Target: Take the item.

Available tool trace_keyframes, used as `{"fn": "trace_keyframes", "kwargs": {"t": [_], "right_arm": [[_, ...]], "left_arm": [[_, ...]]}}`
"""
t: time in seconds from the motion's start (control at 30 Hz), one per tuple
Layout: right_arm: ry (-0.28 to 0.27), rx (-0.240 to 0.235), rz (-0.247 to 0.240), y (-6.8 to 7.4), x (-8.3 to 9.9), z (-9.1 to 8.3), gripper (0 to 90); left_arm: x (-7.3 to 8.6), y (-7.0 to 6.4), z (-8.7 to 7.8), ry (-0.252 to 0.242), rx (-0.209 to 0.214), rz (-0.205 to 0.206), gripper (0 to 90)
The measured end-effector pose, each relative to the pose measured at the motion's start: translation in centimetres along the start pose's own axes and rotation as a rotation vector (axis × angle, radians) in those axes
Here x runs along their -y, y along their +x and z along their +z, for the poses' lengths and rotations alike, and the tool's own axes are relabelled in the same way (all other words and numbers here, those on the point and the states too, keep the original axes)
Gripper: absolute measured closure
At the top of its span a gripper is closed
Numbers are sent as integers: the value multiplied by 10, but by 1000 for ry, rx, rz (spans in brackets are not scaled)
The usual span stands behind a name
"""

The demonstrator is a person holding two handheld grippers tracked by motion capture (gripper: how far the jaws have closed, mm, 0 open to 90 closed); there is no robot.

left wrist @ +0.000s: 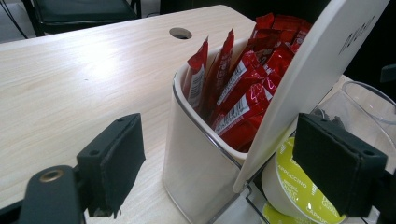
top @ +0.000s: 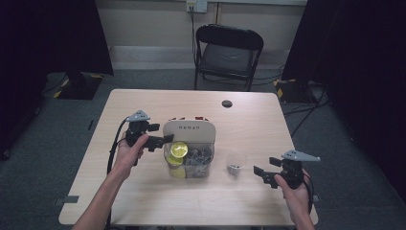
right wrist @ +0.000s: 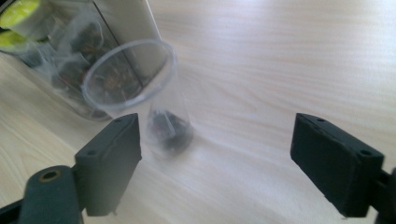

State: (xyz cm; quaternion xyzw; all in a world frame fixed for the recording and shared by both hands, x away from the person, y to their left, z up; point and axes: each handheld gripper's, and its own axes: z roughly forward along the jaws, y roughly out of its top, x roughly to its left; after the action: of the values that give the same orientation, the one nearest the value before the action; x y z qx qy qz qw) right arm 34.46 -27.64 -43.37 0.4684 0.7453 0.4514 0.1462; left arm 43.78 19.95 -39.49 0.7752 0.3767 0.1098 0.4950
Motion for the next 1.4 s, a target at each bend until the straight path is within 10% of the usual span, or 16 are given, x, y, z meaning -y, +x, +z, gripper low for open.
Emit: {"fn": "trace_keyframes", "kwargs": {"t": [0.33, 0.8, 1.4], "right_arm": [[96, 79, 34, -13, 25, 13, 149], [195, 183, -36, -15, 35, 31, 150], [163, 254, -76, -19, 49, 37, 139]], "left_arm": [[0, 1, -5, -5, -12, 4, 171], [0, 12, -22, -42, -27, -16, 167], [-10, 26, -32, -116, -87, -68, 174]]}}
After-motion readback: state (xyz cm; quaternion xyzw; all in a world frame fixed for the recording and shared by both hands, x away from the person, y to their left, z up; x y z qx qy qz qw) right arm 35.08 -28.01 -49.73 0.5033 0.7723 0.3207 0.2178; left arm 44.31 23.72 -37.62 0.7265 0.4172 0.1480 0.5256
